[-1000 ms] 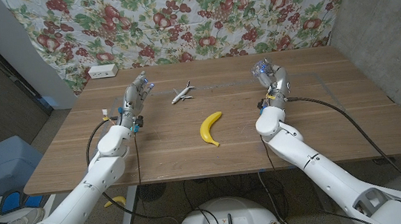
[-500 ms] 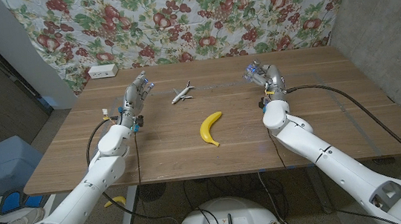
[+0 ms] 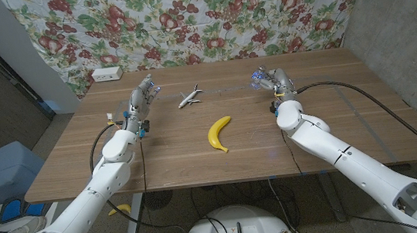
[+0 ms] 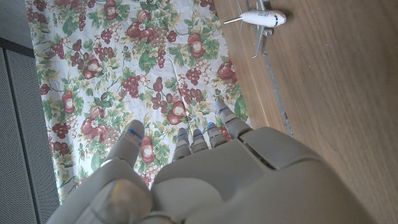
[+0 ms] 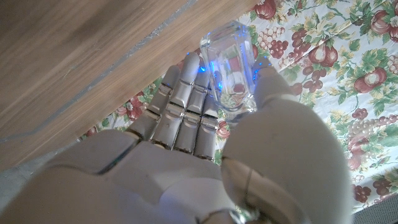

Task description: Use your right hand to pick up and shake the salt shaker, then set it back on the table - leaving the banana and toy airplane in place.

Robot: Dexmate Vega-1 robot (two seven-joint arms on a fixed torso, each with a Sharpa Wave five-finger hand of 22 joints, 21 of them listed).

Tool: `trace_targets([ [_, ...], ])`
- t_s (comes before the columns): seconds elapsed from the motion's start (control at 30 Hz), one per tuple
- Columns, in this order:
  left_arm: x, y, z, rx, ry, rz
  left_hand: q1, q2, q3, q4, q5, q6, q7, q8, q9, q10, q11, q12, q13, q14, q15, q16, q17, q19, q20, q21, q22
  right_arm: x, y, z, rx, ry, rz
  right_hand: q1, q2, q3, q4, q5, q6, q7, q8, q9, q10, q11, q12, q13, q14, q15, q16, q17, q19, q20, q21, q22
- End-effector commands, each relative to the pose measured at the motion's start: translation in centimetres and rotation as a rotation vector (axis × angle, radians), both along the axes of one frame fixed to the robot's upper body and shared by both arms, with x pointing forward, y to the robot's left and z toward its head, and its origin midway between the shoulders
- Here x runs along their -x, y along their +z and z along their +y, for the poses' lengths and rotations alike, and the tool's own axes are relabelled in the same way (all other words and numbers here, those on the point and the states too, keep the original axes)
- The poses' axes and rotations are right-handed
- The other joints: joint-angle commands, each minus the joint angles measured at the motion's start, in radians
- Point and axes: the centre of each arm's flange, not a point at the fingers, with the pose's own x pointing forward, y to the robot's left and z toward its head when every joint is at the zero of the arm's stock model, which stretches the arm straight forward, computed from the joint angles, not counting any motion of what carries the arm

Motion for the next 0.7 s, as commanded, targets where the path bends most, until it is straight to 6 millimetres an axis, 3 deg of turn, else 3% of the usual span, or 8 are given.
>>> trace_targets([
  [0.03,0.1,-0.1,-0.1,-0.001,0.0,0.0,-0.01,0.045,0.006,0.0,0.0,0.004,-0.001,0.0,0.004,0.004,0.0,0.0,0.004,0.004,-0.016,0.001,0.002,0.012,0.0,-0.001,0.004,0.5,-0.5,-0.1,-0.045,-0.036,-0.062,0.119,0.118,0.044,0.037,-0.001,0.108,-0.101,0.003,0.003,0.128,-0.128,0.002,0.007,0.009,-0.104,-0.006,0.003,-0.003,-0.065,0.006,0.0],
  [0.7,0.5,-0.3,0.0,0.0,-0.001,-0.008,-0.01,0.045,0.006,0.0,0.0,0.004,-0.002,0.0,0.004,0.005,0.001,0.0,0.004,0.005,-0.017,0.001,0.001,0.012,0.0,-0.001,0.004,2.2,-3.4,0.1,-0.436,-0.264,-0.364,0.117,0.118,0.045,0.04,-0.001,0.103,-0.097,-0.003,0.003,0.125,-0.127,-0.005,0.008,0.011,-0.103,-0.012,0.003,-0.011,-0.061,0.013,-0.001],
])
